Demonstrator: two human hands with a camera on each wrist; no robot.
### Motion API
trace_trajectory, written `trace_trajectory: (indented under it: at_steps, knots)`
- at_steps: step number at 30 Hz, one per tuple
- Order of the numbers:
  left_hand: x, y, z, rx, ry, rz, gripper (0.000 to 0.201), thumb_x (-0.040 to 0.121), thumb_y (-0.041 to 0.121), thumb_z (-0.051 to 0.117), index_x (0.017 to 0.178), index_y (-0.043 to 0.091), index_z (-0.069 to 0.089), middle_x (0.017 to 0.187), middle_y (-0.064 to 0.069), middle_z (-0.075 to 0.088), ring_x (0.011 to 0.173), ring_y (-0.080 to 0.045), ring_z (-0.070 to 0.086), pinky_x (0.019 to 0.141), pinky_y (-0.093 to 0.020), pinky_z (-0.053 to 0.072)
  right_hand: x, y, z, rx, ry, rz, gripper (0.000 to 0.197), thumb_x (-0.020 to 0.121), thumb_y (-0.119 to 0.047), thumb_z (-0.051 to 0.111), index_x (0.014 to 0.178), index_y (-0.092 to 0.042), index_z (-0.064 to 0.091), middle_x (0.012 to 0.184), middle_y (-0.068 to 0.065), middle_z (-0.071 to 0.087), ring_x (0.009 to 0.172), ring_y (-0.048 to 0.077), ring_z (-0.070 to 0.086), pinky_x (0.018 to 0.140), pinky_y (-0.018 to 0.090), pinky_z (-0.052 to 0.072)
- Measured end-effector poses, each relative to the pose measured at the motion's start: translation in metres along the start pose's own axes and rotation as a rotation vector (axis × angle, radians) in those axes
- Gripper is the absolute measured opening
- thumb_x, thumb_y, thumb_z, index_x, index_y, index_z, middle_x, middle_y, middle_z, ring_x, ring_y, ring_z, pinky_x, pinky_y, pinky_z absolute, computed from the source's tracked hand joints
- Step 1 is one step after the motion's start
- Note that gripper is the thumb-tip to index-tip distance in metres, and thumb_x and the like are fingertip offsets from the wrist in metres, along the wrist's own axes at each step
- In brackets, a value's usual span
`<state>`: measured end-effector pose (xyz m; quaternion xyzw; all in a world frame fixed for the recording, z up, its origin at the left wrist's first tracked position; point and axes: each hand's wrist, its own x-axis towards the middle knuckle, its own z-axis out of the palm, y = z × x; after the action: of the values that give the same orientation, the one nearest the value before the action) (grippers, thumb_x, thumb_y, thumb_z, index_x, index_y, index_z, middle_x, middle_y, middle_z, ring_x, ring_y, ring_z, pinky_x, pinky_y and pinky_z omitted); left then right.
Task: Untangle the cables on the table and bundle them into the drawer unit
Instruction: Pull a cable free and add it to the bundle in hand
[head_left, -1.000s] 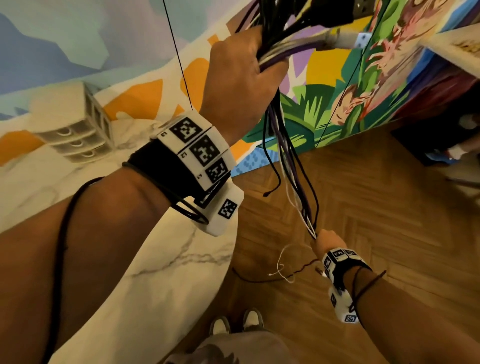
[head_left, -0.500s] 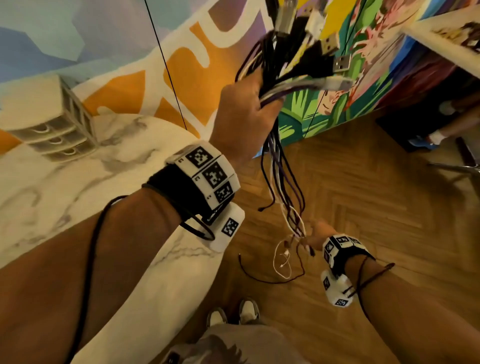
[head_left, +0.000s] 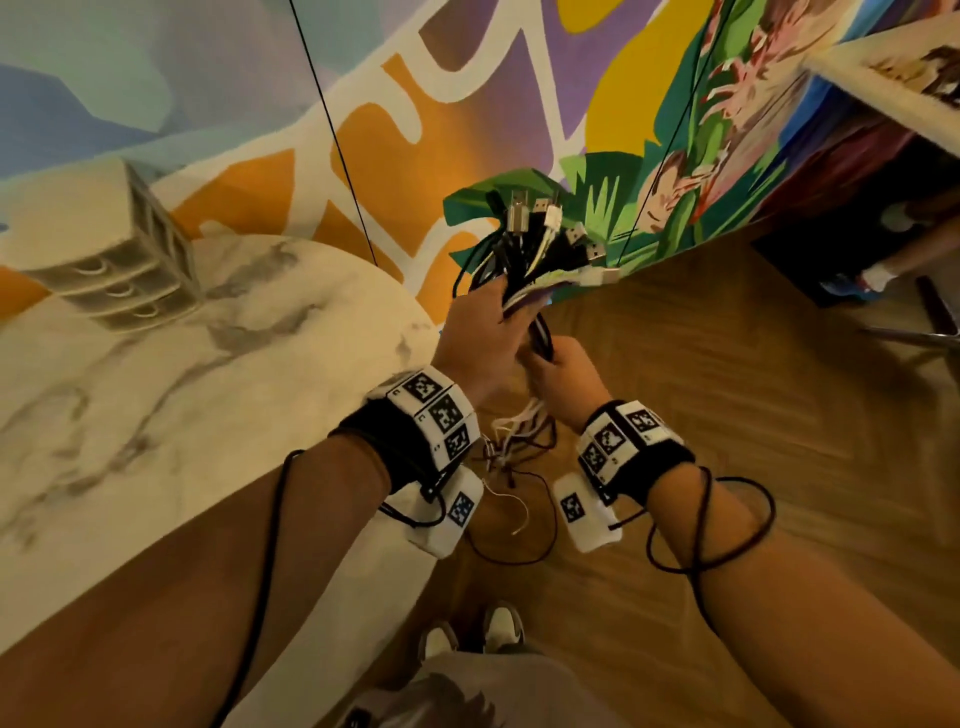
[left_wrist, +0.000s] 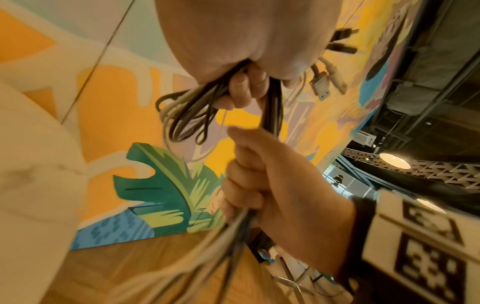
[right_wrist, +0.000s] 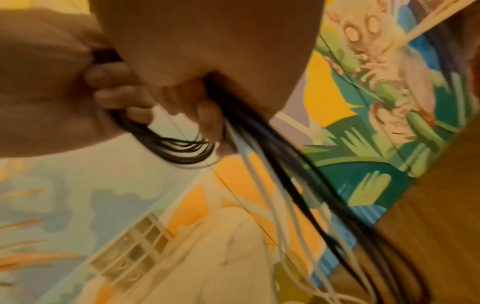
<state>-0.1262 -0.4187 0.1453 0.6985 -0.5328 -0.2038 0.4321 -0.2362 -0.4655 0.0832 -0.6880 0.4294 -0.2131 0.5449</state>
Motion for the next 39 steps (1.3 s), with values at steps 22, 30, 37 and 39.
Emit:
trace_trajectory:
  at_steps: [22,30,37,39]
  knots:
    - [0.006,0.013,0.005,-0.72,0.066,-0.295,0.06,0.094,0.032,0.056,0.039,0.024,0.032,0.035,0.003,0.026,0.033,-0.016,0.02,0.042,-0.025,0.02,-0.008,0.063,0.0,-0.083,-0.183,-0.015,0.061,0.07,-0.023,0.08,0.124,-0.026,0.053,0.123,-0.002,0.059,0.113,0.009,0.056,0.095,0.024,0.046]
    - [0.002,0.014,-0.012,-0.782,0.022,-0.36,0.056,0.091,0.017,0.059,0.043,0.022,0.032,0.036,0.004,0.025,0.032,-0.015,0.021,0.043,-0.029,0.018,-0.014,0.006,0.045,0.043,-0.06,0.03,0.044,0.093,-0.014,0.055,0.054,-0.015,0.035,0.048,-0.002,0.033,0.04,0.005,0.027,0.047,0.025,0.025]
    - [-0.011,0.003,-0.058,-0.706,-0.036,-0.28,0.042,0.078,0.011,0.063,0.047,0.024,0.038,0.038,0.003,0.024,0.032,-0.013,0.019,0.041,-0.023,0.018,-0.014,-0.014,0.06,-0.03,-0.362,-0.095,0.013,0.081,-0.003,0.063,0.077,-0.014,0.057,0.075,0.009,0.056,0.071,0.019,0.054,0.071,0.039,0.047]
    - [-0.021,-0.002,-0.074,-0.679,-0.011,-0.259,0.044,0.084,0.005,0.061,0.051,0.021,0.038,0.039,0.004,0.024,0.032,-0.013,0.019,0.042,-0.023,0.018,-0.009,-0.029,0.051,-0.024,-0.416,-0.138,0.031,0.074,-0.003,0.055,0.103,-0.016,0.06,0.101,0.01,0.064,0.097,0.022,0.06,0.087,0.041,0.048]
